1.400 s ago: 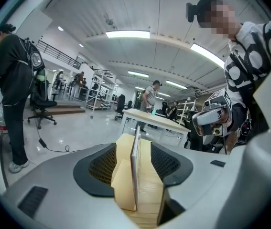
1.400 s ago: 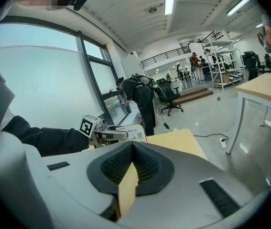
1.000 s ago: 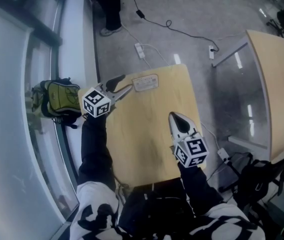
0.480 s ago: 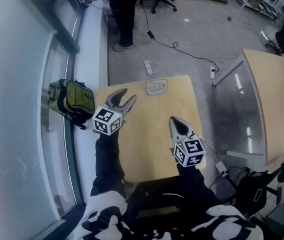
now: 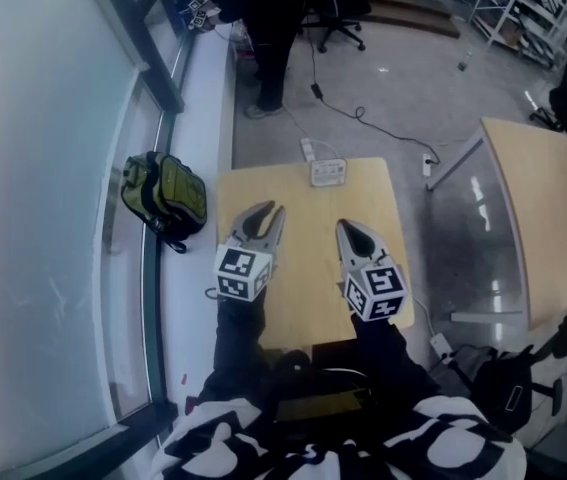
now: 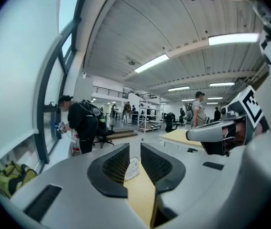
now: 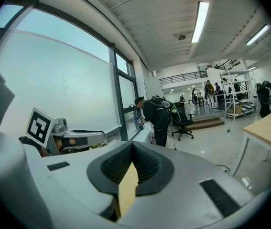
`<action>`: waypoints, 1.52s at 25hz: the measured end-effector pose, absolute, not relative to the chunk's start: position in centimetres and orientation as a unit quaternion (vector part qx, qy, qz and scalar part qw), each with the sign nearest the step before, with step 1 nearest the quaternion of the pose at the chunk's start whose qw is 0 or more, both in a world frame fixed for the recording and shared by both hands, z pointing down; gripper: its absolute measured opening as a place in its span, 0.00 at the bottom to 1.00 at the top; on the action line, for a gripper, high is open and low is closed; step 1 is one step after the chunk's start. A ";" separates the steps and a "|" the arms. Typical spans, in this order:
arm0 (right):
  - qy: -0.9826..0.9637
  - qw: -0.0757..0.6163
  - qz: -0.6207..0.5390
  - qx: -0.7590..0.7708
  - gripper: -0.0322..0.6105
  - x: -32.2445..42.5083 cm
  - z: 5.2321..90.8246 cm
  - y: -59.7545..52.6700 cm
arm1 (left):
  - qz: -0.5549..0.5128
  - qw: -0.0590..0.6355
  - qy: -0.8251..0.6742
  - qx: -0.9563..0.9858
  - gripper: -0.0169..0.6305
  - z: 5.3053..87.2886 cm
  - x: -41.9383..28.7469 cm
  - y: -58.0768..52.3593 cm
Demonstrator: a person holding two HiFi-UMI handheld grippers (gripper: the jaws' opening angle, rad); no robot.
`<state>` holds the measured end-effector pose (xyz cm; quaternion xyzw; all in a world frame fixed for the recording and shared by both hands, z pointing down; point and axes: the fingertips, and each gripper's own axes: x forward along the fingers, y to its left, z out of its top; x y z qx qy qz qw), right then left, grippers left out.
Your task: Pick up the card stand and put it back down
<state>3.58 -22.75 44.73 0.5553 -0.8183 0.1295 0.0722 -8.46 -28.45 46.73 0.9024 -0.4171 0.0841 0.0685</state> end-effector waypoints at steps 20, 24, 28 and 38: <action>-0.822 0.066 0.056 0.563 0.08 0.6 39.3 -17.3 | 0.023 0.024 -0.480 0.876 0.04 39.6 -8.7 -20.2; -0.822 0.057 0.050 0.565 0.08 0.6 38.7 -17.0 | 0.029 0.015 -0.480 0.877 0.04 39.3 -8.1 -19.6; -0.822 0.055 0.044 0.565 0.08 0.4 38.3 -16.6 | 0.035 0.009 -0.484 0.874 0.04 39.2 -8.0 -19.1; -0.817 0.055 0.045 0.572 0.08 1.5 38.2 -16.3 | 0.030 0.008 -0.488 0.872 0.04 39.0 -7.7 -18.7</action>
